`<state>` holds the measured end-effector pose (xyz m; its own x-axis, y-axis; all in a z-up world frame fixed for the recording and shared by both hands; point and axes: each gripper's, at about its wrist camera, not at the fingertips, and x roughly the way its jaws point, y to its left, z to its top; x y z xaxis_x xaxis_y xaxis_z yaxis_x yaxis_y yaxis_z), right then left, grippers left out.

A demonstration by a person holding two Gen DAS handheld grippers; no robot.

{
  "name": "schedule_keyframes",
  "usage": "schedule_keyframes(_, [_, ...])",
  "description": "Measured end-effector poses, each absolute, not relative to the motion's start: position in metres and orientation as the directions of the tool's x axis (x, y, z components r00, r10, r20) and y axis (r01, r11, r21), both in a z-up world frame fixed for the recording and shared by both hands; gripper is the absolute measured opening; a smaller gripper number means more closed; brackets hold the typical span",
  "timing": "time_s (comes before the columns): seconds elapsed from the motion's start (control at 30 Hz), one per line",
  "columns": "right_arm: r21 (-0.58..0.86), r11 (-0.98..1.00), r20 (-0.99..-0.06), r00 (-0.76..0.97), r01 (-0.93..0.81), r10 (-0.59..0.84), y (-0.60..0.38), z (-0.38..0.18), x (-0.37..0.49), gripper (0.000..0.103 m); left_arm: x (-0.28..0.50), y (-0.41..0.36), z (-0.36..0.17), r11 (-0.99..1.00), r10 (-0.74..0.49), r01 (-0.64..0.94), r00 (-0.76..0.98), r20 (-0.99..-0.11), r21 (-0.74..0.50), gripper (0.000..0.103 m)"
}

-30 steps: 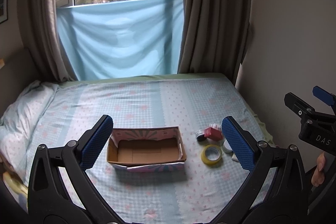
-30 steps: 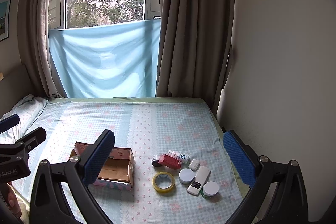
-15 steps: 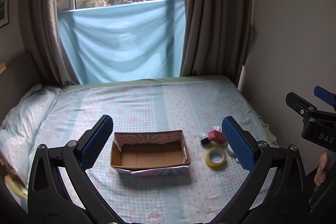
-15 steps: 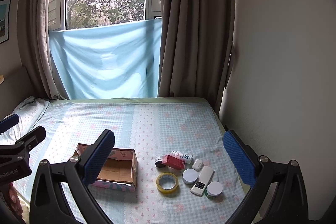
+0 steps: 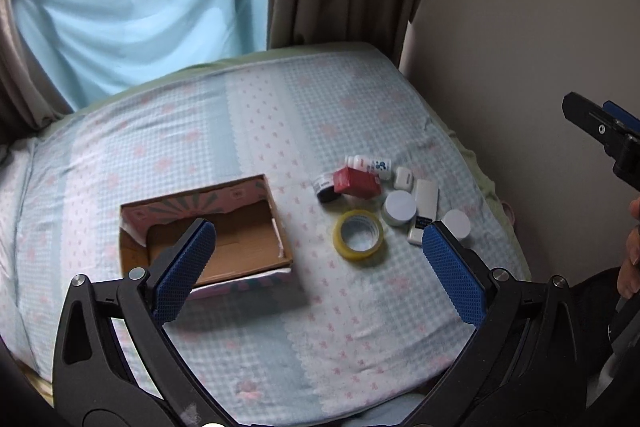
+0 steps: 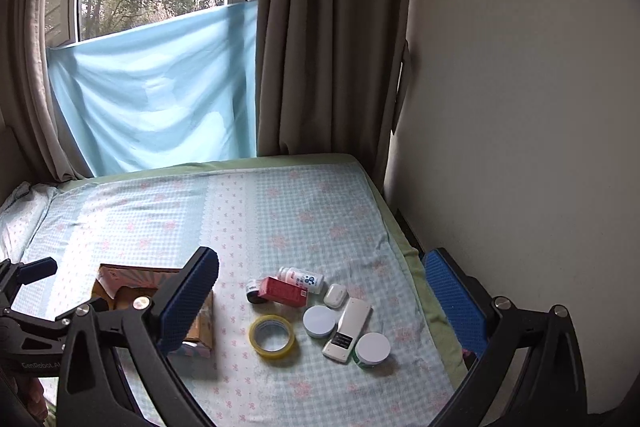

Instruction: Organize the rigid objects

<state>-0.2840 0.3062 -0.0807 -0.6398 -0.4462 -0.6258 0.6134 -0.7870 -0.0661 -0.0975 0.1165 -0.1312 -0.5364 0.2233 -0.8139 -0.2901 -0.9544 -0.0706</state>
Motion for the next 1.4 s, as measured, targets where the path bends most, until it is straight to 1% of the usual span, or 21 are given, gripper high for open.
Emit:
schedule_keyframes(0.1, [-0.054,-0.796,-0.677,-0.608,0.603,-0.414,0.312,-0.114,-0.322,0.103,-0.116,0.153,-0.178,-0.948,0.205,-0.314,-0.466,-0.861,-0.056,0.103])
schedule_keyframes(0.27, [-0.049,-0.804,-0.762,-0.543,0.593,-0.354,0.311,-0.181,-0.383,0.103,-0.141,0.205,-0.259,-0.93,0.177,-0.367,-0.369,-0.913,-0.032,0.103])
schedule_keyframes(0.4, [-0.021,-0.815,-0.827,-0.468,0.579,-0.311,0.308,-0.237,-0.426,0.103,-0.161,0.225,-0.316,-0.938,0.142,-0.345,-0.293,-0.946,-0.034,0.103])
schedule_keyframes(0.57, [-0.025,-0.831,-0.872,-0.418,0.556,-0.254,0.318,-0.3,-0.453,0.103,-0.175,0.232,-0.381,-0.95,0.108,-0.31,-0.208,-0.972,-0.04,0.103])
schedule_keyframes(0.77, [-0.038,-0.828,-0.905,-0.371,0.56,-0.209,0.338,-0.361,-0.448,0.103,-0.18,0.232,-0.451,-0.959,0.078,-0.279,-0.125,-0.989,-0.041,0.103])
schedule_keyframes(0.9, [-0.071,-0.804,-0.916,-0.358,0.591,-0.182,0.349,-0.39,-0.431,0.103,-0.181,0.234,-0.479,-0.958,0.078,-0.283,-0.116,-0.99,-0.043,0.103])
schedule_keyframes(1.1, [-0.119,-0.795,-0.93,-0.347,0.595,-0.121,0.358,-0.43,-0.421,0.103,-0.186,0.238,-0.498,-0.951,0.09,-0.305,-0.148,-0.985,-0.041,0.103])
schedule_keyframes(1.27, [-0.167,-0.786,-0.926,-0.369,0.595,-0.083,0.36,-0.446,-0.42,0.103,-0.187,0.237,-0.505,-0.95,0.105,-0.308,-0.178,-0.978,-0.046,0.103])
schedule_keyframes(1.4, [-0.191,-0.766,-0.916,-0.392,0.613,-0.085,0.357,-0.45,-0.421,0.103,-0.186,0.24,-0.508,-0.94,0.112,-0.338,-0.205,-0.972,-0.037,0.103])
